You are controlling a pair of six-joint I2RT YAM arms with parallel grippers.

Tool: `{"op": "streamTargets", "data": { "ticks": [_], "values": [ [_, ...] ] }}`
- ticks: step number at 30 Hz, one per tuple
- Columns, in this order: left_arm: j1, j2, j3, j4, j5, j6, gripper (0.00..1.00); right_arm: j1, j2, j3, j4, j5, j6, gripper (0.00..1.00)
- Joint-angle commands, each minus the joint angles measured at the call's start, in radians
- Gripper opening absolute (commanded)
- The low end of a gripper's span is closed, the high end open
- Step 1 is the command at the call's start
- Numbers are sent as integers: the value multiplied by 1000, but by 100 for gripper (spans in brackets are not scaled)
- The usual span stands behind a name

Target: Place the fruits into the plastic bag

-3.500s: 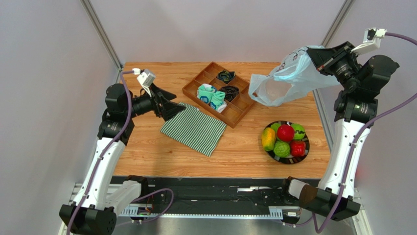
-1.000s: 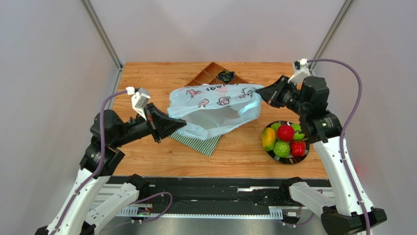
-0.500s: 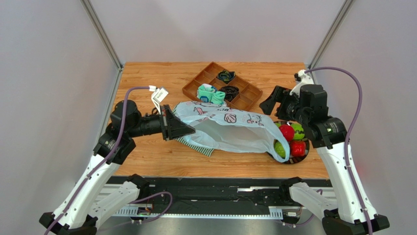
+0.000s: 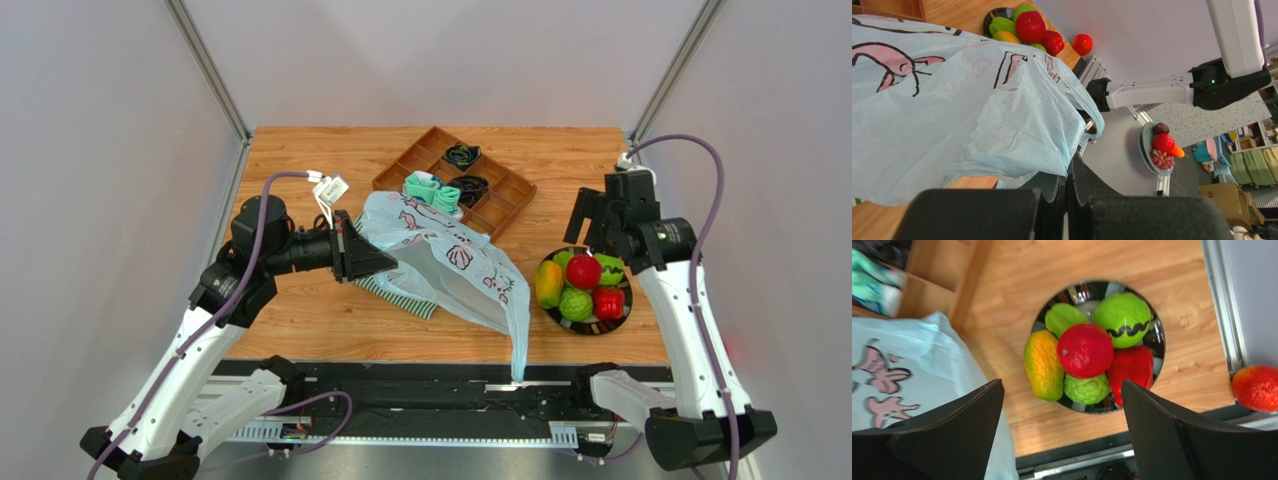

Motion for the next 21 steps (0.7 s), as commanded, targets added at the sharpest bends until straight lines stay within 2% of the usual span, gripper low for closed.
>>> {"op": "streamTargets", "data": {
  "ticks": [1, 10, 21],
  "values": [
    [0, 3, 44, -23, 1, 40, 0, -2, 58, -72, -24, -2, -29, 91],
    [0, 11, 53, -42, -5, 75, 0, -14, 170, -199, 40, 73, -47, 91],
    [0, 16, 63, -56, -16, 101, 0, -99, 230, -258, 152, -46, -74, 91]
  ]
}}
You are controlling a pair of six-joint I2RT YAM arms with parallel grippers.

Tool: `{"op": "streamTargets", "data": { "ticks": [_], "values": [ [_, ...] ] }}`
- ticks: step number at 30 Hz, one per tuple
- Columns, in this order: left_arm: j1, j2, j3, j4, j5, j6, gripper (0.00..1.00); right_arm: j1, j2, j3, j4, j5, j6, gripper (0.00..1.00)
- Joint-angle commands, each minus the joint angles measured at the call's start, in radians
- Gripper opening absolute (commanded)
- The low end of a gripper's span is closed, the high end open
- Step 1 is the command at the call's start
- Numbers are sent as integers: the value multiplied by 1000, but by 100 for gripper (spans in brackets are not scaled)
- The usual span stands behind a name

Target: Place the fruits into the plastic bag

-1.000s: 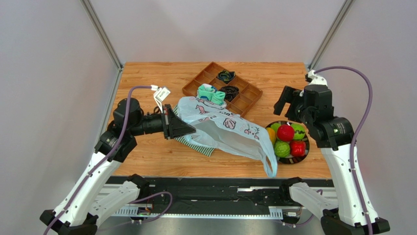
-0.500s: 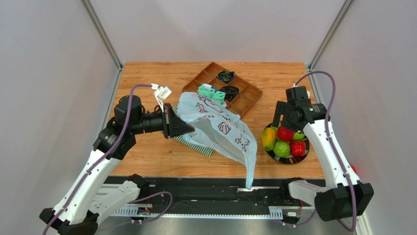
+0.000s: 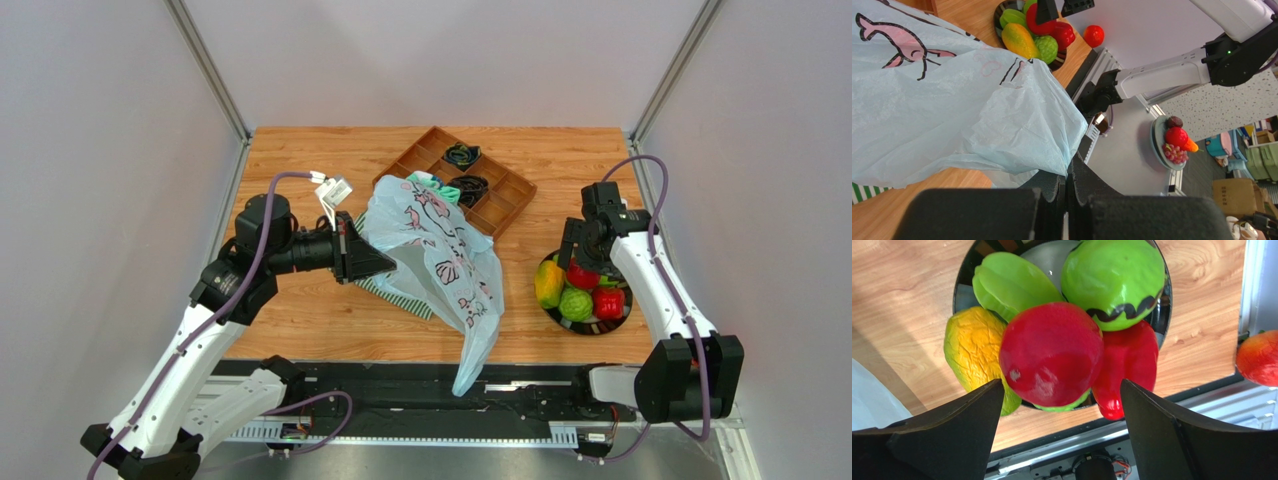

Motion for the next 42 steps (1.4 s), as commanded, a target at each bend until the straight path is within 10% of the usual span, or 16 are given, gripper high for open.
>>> {"op": "streamTargets", "data": {
  "ticks": [1, 16, 30, 42],
  "values": [
    [0, 3, 49, 6, -4, 25, 0, -25, 23, -4, 91, -55, -22, 91],
    [0, 6, 50, 5, -8, 35, 0, -44, 75, -24, 128, -70, -23, 82],
    [0, 6, 50, 9, -2, 35, 0, -41, 15, 17, 62, -55, -25, 41],
    [0, 51, 55, 121, 44, -64, 0, 239, -318, 171, 261, -486, 108, 26]
  ]
}}
